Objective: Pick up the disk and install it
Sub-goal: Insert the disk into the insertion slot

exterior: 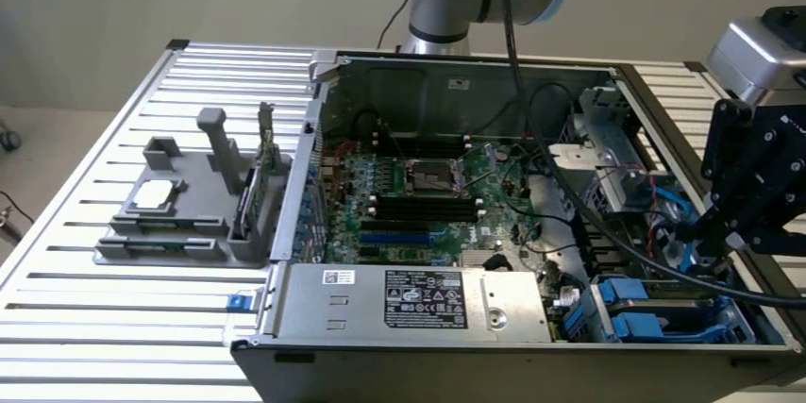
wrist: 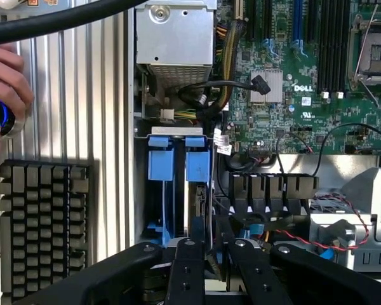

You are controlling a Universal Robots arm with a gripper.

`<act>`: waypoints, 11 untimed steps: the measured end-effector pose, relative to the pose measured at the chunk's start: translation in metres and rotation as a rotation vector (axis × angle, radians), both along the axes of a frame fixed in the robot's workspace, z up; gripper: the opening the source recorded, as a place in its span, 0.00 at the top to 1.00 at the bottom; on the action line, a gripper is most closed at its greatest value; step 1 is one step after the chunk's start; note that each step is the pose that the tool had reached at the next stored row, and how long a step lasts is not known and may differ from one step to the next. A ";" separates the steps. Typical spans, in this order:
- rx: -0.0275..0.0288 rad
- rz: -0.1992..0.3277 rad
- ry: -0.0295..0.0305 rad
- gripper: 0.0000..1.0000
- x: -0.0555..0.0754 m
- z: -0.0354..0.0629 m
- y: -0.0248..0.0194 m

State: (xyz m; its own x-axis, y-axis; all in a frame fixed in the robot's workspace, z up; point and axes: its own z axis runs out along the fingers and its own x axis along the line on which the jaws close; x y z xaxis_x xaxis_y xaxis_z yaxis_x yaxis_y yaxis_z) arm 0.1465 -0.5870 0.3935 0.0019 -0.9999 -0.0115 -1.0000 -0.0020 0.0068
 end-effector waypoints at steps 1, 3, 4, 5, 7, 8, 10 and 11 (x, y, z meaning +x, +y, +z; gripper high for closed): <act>-0.0001 0.000 0.0000 0.78 0.000 0.0000 0.0000; -0.0001 0.000 0.0001 0.78 0.000 0.0000 0.0000; -0.0001 0.000 0.0003 0.78 0.000 0.0000 0.0000; 0.0000 -0.005 0.0004 0.78 0.000 -0.0001 0.0000; 0.0005 -0.027 0.0004 0.78 0.000 -0.0001 0.0001; 0.0006 -0.042 0.0004 0.78 0.000 0.0000 0.0001; 0.0013 -0.072 0.0004 0.78 0.000 -0.0001 0.0000; 0.0015 -0.087 0.0004 0.78 0.000 -0.0001 0.0000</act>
